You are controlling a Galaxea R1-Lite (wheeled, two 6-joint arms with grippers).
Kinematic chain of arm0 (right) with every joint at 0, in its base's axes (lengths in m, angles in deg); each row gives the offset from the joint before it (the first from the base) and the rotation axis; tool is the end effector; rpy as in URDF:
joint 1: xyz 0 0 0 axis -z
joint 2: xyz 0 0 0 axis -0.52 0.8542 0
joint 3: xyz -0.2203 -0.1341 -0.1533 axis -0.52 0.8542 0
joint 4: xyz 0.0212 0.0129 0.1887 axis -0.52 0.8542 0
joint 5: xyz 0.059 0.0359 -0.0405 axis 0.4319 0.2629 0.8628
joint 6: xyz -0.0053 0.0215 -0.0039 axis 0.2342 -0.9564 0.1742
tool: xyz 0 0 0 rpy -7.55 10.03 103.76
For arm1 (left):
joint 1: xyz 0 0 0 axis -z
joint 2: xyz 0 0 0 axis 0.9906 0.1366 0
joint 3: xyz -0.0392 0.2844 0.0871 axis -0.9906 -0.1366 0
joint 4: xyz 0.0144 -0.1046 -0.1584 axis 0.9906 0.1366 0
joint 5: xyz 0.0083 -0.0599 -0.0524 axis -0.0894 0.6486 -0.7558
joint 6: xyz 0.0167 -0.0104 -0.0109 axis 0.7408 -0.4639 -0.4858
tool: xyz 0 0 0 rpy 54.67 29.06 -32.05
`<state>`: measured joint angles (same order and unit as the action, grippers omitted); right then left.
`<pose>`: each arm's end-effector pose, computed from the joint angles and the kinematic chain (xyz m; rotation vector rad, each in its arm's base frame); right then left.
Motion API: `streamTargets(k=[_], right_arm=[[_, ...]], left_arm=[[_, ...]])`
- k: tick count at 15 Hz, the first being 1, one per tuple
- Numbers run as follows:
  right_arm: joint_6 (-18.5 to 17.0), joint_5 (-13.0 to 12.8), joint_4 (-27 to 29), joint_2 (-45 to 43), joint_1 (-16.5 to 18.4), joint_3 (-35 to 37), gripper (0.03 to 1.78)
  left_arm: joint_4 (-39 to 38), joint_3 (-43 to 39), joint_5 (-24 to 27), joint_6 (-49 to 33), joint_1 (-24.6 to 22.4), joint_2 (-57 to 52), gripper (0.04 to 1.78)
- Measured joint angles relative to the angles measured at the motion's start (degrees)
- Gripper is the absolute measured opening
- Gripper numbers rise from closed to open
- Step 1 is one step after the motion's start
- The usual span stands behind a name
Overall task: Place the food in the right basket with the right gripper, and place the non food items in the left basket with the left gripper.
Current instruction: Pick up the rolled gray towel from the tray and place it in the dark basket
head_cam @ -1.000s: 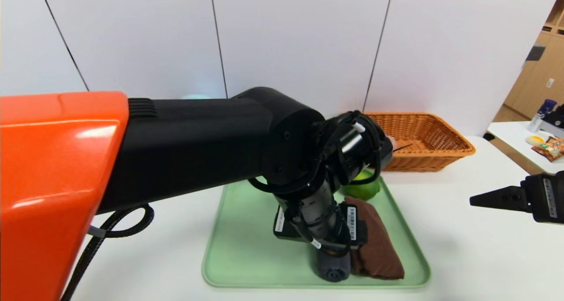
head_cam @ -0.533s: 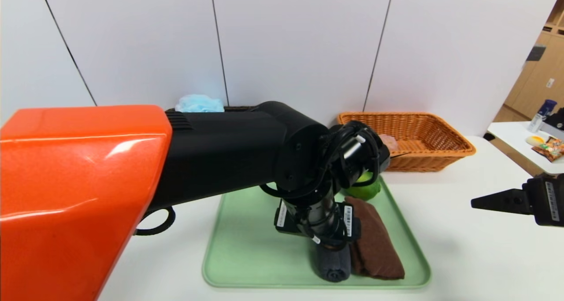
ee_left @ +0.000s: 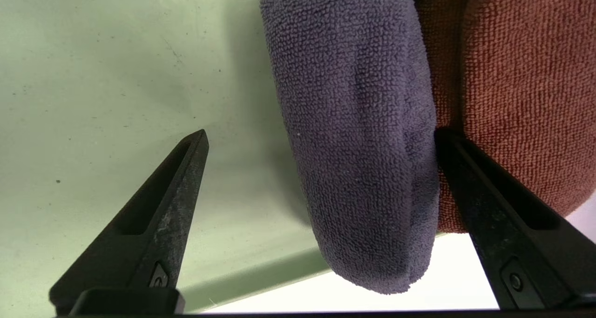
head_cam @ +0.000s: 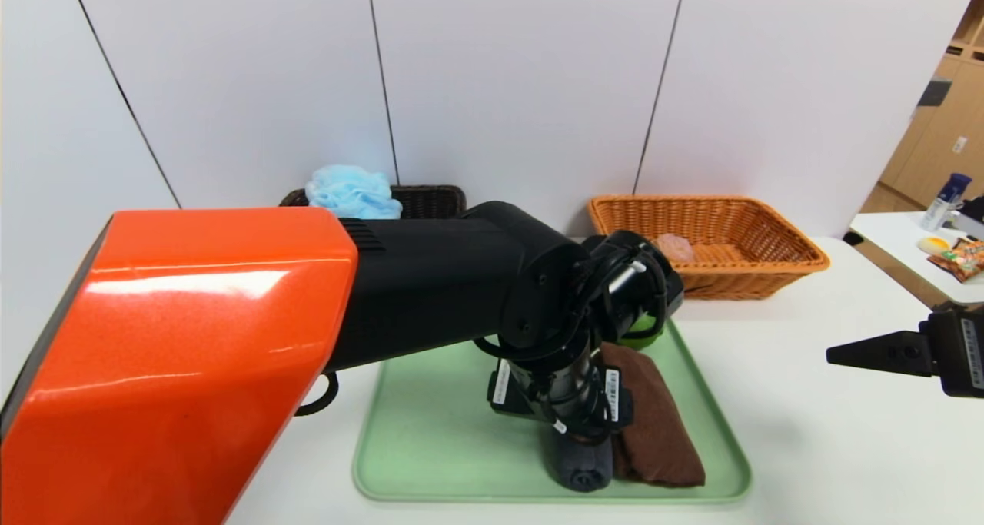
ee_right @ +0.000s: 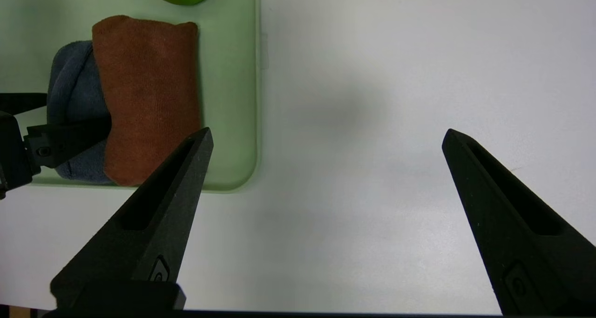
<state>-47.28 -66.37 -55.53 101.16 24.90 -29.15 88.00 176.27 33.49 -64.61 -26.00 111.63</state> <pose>0.1556 0.0189 0.2426 0.1582 0.8311 0.0847 0.2366 -0.3465 0.1702 0.0042 1.1452 -0.3540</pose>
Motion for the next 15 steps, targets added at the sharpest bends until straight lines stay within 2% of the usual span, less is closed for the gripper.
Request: streamTargets(k=[15], right_arm=[[0.2, 0.0, -0.2, -0.9, 0.0, 1.9, 1.71]], left_arm=[[1.2, -0.3, -0.1, 0.9, -2.8, -0.5, 1.69]])
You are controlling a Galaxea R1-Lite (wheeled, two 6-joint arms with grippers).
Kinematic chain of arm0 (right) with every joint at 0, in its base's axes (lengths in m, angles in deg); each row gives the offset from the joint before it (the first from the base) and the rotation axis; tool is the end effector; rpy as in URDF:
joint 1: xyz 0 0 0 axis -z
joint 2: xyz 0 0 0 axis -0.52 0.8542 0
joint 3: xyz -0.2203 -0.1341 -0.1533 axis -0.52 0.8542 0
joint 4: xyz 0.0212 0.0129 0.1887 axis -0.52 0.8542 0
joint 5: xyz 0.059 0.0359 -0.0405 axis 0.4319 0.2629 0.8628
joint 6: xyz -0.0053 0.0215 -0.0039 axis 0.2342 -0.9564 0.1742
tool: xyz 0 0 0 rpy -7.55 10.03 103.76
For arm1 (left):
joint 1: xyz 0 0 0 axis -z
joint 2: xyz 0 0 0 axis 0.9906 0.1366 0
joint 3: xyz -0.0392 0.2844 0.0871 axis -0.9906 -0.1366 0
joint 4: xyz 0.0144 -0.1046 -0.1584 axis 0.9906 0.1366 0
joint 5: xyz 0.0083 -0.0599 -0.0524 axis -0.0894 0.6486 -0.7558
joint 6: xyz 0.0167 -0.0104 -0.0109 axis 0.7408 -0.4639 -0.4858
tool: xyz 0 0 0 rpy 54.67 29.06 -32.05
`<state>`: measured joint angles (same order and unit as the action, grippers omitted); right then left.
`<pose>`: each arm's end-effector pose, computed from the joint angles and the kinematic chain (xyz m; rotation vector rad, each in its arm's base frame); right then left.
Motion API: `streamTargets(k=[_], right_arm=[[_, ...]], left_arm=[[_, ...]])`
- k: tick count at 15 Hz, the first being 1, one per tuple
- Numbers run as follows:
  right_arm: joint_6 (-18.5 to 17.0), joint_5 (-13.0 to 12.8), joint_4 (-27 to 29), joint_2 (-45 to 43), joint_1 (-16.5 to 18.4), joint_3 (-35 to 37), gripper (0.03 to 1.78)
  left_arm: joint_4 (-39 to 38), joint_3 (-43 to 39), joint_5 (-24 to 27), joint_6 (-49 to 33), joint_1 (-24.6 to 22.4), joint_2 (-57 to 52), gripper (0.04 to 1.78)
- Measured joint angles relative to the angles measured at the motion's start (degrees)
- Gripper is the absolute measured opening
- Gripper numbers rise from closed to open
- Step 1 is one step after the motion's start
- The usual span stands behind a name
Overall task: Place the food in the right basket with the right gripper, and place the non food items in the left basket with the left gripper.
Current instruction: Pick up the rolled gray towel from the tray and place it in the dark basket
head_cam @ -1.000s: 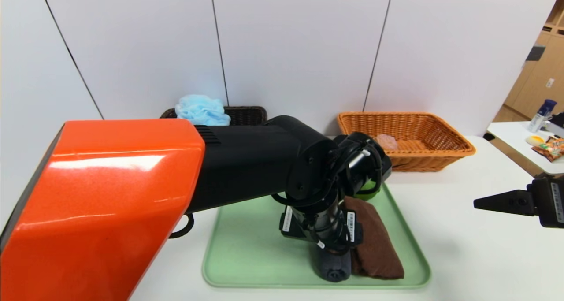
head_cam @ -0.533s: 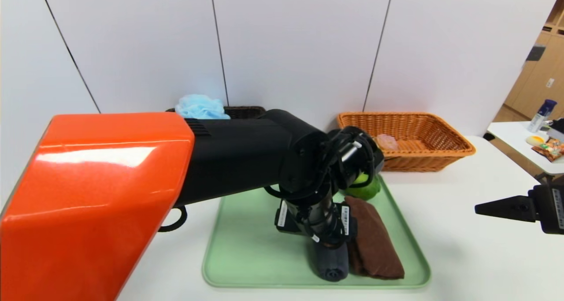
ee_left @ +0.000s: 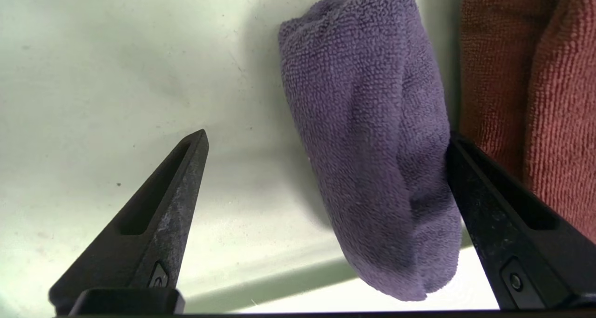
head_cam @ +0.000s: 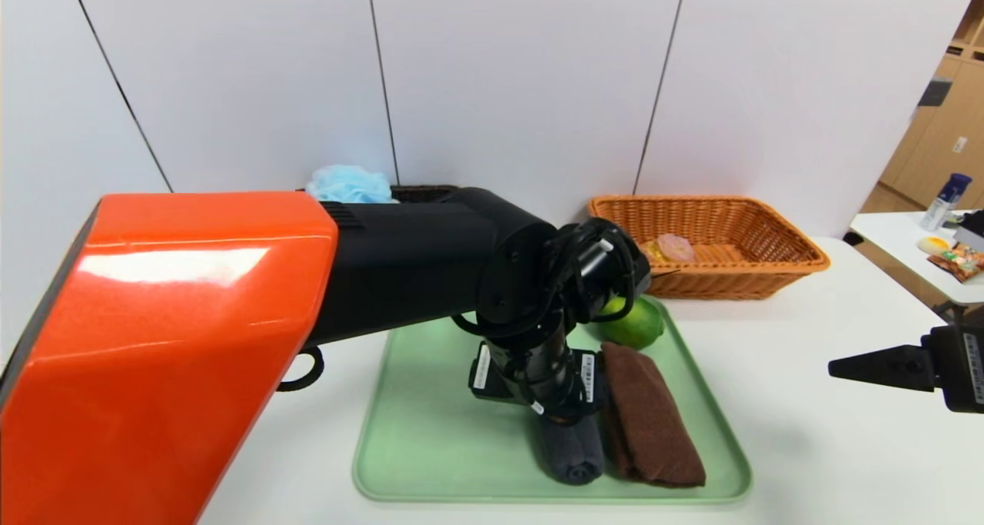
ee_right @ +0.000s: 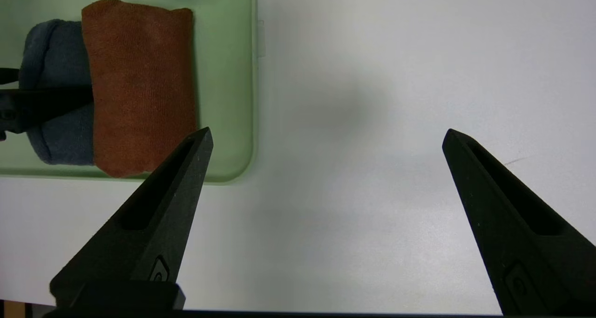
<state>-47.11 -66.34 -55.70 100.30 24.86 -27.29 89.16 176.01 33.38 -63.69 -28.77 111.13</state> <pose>0.1509 0.0185 0.2368 0.1545 0.8455 0.0853 0.2509 -0.3317 0.1719 0.0012 1.1512 -0.3118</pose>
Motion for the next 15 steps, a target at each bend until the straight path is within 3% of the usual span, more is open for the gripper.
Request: streamTargets(k=[11, 15], right_arm=[[0.1, -0.2, -0.1, 0.2, -1.4, -0.4, 1.71], [0.1, -0.2, -0.1, 0.2, -1.6, -0.4, 1.71]], left_arm=[[-1.7, 0.0, 0.4, -0.3, 0.0, 1.6, 1.69], [-2.0, 0.0, 0.4, -0.5, 0.0, 1.7, 1.09]])
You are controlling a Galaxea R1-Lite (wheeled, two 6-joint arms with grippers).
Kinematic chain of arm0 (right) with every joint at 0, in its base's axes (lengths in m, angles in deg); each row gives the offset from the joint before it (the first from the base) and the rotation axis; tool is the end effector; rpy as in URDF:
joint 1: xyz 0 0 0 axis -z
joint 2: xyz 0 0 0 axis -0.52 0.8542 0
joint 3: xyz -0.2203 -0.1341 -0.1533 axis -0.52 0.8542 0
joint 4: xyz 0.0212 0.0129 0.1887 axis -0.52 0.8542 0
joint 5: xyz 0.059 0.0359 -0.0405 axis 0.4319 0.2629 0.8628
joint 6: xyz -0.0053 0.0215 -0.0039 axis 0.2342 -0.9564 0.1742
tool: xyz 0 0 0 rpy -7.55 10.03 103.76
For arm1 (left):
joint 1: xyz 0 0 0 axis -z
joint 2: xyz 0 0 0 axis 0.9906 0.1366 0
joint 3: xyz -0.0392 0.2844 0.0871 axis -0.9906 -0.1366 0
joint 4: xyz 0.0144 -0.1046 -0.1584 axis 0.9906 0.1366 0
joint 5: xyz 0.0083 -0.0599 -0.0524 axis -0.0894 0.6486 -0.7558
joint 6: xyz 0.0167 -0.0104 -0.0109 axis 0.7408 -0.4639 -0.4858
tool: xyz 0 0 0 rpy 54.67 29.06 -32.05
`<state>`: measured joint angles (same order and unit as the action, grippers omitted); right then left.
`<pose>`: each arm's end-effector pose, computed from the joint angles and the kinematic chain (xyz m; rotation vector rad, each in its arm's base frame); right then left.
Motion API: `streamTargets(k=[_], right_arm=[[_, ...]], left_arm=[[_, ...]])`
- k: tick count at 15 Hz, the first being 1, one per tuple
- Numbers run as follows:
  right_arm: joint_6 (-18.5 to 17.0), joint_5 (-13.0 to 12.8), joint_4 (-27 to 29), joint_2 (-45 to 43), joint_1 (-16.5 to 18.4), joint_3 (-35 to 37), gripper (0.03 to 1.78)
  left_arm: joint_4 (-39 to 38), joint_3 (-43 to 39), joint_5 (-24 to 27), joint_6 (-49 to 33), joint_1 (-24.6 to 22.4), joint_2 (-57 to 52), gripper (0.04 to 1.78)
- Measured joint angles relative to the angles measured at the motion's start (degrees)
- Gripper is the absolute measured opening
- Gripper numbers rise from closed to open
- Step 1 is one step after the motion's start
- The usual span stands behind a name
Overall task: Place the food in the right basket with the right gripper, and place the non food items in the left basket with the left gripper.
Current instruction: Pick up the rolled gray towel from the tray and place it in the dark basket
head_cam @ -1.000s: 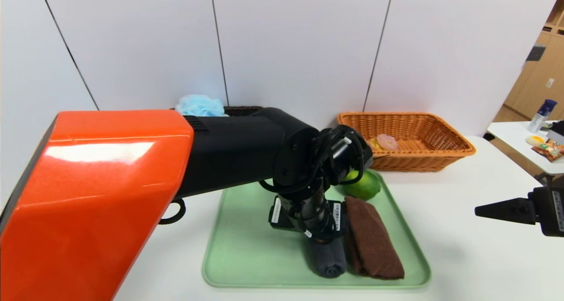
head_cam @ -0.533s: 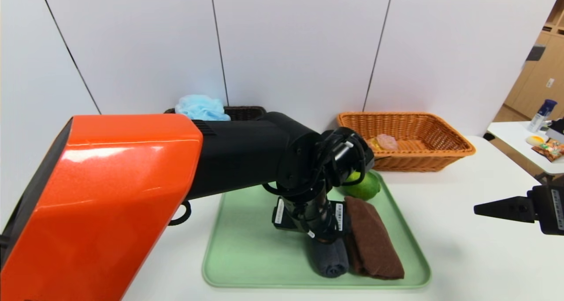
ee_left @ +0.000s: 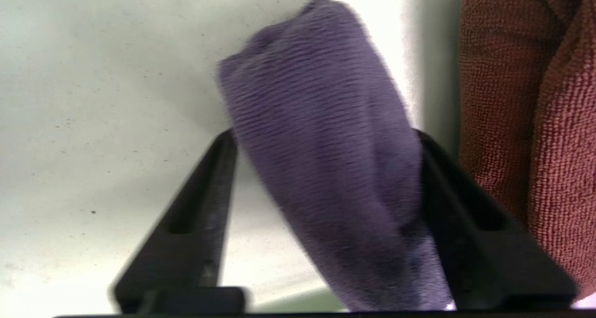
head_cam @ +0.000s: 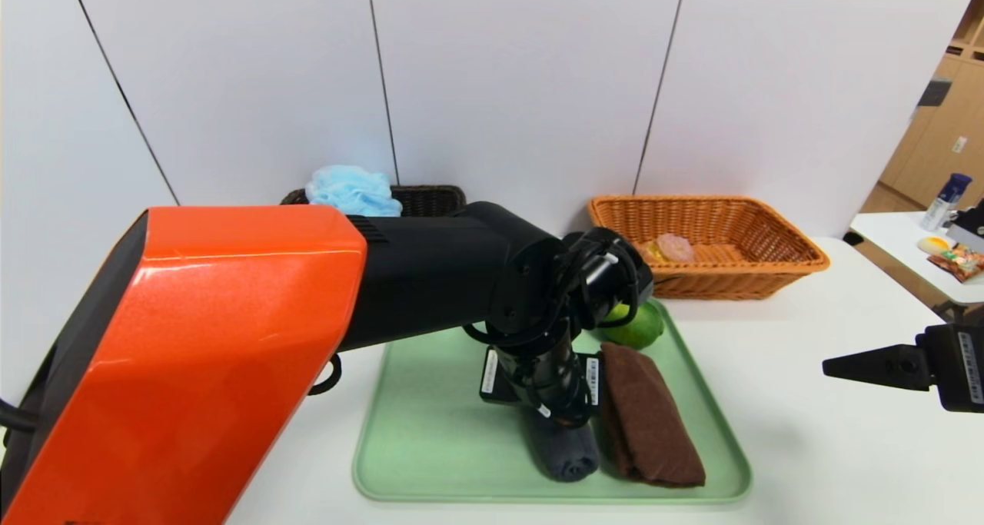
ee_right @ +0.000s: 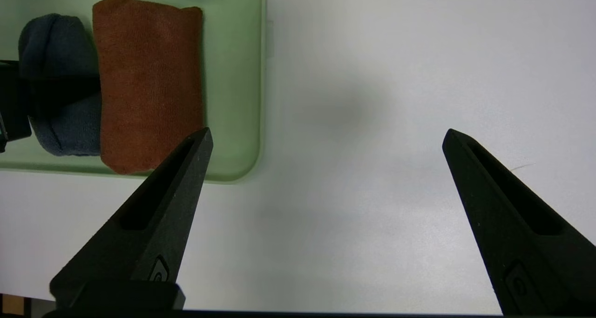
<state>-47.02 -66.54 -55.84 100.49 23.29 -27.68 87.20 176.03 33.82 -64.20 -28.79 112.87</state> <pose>0.1516 0.0227 0.2382 0.1405 0.8413 0.1091 0.2558 -0.3383 0.1607 -0.0121 1.1545 -0.3136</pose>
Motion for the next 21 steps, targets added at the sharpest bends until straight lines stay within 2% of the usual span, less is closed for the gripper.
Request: streamTargets(k=[3, 4, 5, 8, 12, 14, 17, 21], right_arm=[[0.0, 0.0, 0.0, 0.0, -0.2, 0.0, 1.71], [0.0, 0.0, 0.0, 0.0, -0.2, 0.0, 1.71], [0.0, 0.0, 0.0, -0.1, -0.3, 0.0, 1.71], [-0.1, 0.0, 0.1, -0.1, -0.3, 0.0, 1.71], [-0.2, 0.1, 0.1, -0.2, -0.3, 0.1, 1.71], [-0.2, 0.1, 0.1, -0.5, -0.3, 0.4, 1.71], [-0.1, 0.1, 0.1, -0.6, -0.3, 0.4, 1.71], [0.0, 0.1, 0.0, -0.5, -0.4, 0.4, 1.71]], left_arm=[[0.0, 0.0, 0.1, -0.1, 0.0, 0.0, 0.77], [-0.1, 0.0, 0.2, -0.1, 0.0, 0.0, 0.43], [-0.1, 0.0, 0.3, -0.1, 0.0, 0.0, 0.31], [-1.2, 0.0, 1.6, -0.1, 0.0, -1.0, 0.31], [-8.8, 0.0, 9.1, -2.3, -2.2, -6.5, 0.31], [-16.3, 0.0, 8.7, -4.3, -6.4, -9.7, 0.31], [-27.9, 0.0, 4.7, -4.4, -15.4, -13.2, 0.31], [-31.2, 0.0, 2.6, -3.6, -25.6, -12.3, 0.31]])
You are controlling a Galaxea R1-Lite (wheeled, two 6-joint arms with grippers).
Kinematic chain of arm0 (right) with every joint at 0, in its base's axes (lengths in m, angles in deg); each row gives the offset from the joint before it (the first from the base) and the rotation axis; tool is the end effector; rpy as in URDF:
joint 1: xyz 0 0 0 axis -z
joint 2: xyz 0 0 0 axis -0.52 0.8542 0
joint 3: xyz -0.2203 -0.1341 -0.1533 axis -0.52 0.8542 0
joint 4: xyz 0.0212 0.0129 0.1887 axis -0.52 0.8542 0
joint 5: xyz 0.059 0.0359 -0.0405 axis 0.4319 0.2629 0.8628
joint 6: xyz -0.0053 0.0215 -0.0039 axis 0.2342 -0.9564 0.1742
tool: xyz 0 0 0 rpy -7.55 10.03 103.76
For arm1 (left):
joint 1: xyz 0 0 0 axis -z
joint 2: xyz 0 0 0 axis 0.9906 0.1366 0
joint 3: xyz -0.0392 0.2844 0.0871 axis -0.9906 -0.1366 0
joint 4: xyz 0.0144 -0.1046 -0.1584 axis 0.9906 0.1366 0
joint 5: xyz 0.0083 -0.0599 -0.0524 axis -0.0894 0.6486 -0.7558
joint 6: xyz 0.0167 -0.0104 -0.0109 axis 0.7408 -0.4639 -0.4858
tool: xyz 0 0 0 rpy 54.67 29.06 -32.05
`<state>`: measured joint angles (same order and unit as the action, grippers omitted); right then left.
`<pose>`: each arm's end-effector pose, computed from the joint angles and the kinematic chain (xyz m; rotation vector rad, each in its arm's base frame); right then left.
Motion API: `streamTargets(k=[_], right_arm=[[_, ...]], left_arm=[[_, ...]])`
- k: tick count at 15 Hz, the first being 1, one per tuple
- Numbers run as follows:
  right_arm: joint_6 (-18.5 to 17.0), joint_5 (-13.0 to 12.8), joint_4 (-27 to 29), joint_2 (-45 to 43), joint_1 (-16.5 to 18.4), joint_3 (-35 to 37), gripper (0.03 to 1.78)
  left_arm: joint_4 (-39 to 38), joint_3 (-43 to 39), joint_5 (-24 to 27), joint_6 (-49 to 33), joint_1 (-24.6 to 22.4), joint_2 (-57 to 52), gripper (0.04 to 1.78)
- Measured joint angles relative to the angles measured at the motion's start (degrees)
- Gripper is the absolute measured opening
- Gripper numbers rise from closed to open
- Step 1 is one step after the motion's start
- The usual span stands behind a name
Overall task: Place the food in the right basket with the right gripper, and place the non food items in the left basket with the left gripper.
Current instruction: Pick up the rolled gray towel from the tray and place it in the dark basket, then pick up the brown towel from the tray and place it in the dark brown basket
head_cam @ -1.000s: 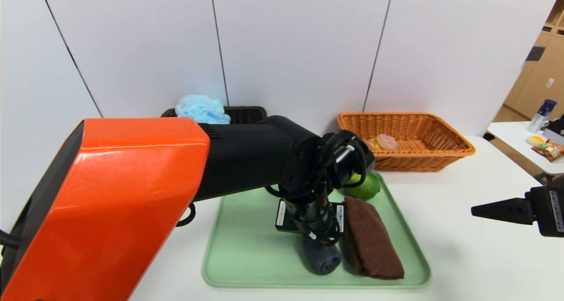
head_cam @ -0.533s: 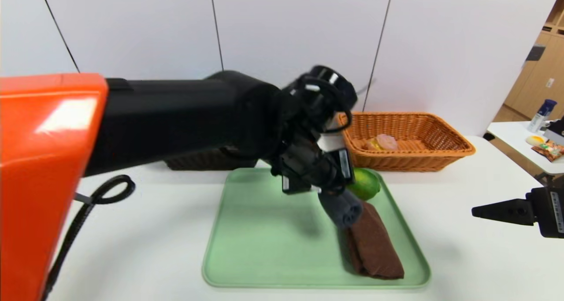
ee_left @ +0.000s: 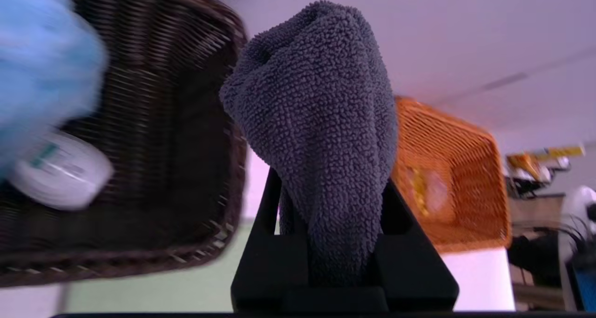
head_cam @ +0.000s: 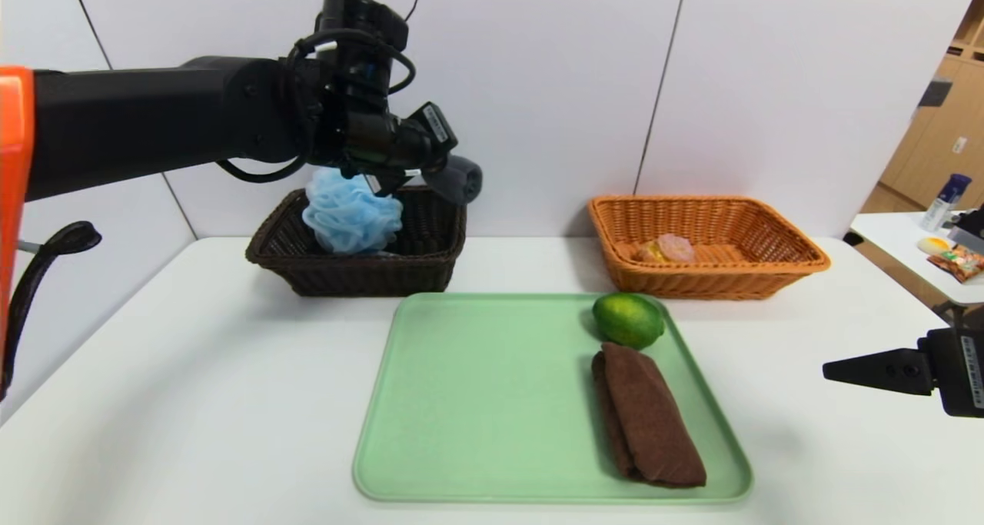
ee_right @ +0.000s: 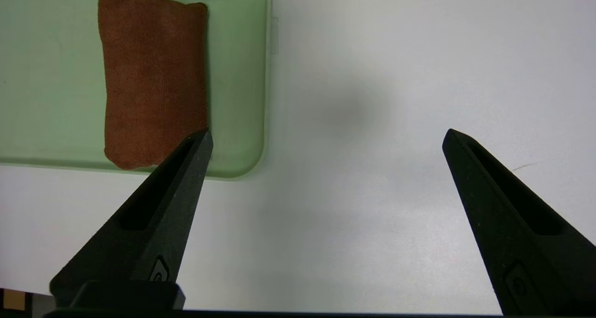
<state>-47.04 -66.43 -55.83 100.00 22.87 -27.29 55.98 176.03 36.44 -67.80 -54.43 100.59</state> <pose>0.1491 0.0236 0.2377 0.1386 0.8405 0.1179 0.3672 -0.1903 0.2911 -0.6297 0.4836 -0.2241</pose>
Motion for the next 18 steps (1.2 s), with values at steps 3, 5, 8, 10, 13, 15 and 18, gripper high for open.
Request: streamTargets(k=[3, 5, 8, 10, 13, 15, 18], right_arm=[[0.0, -0.1, 0.0, 0.0, 0.0, -0.2, 1.71], [0.0, -0.1, 0.0, -0.1, 0.0, -0.2, 1.71], [0.0, -0.1, 0.0, -0.4, 0.0, 0.0, 1.71], [0.0, 0.0, 0.0, -0.4, 0.0, 0.1, 1.71], [0.6, 0.1, 0.0, -0.5, -0.1, 0.1, 1.71], [0.6, 0.0, 0.0, -0.4, -0.4, -0.1, 1.71], [-0.2, 0.1, -1.3, -0.2, -1.9, -1.8, 1.71]], left_arm=[[-0.5, 0.0, -0.1, 1.5, -2.9, 3.2, 0.31], [-1.4, 0.0, -1.5, 3.4, -4.0, 5.3, 0.31], [-1.8, 0.0, -2.5, 5.7, -4.6, 7.1, 0.51], [-2.2, 0.0, -2.5, 5.7, -5.0, 7.5, 0.79], [-2.2, 0.0, -2.5, 5.6, -5.0, 7.6, 1.08], [-2.1, 0.0, -2.5, 5.4, -5.1, 7.4, 1.22], [-1.4, 0.0, -2.4, 4.6, -5.1, 5.4, 1.38]])
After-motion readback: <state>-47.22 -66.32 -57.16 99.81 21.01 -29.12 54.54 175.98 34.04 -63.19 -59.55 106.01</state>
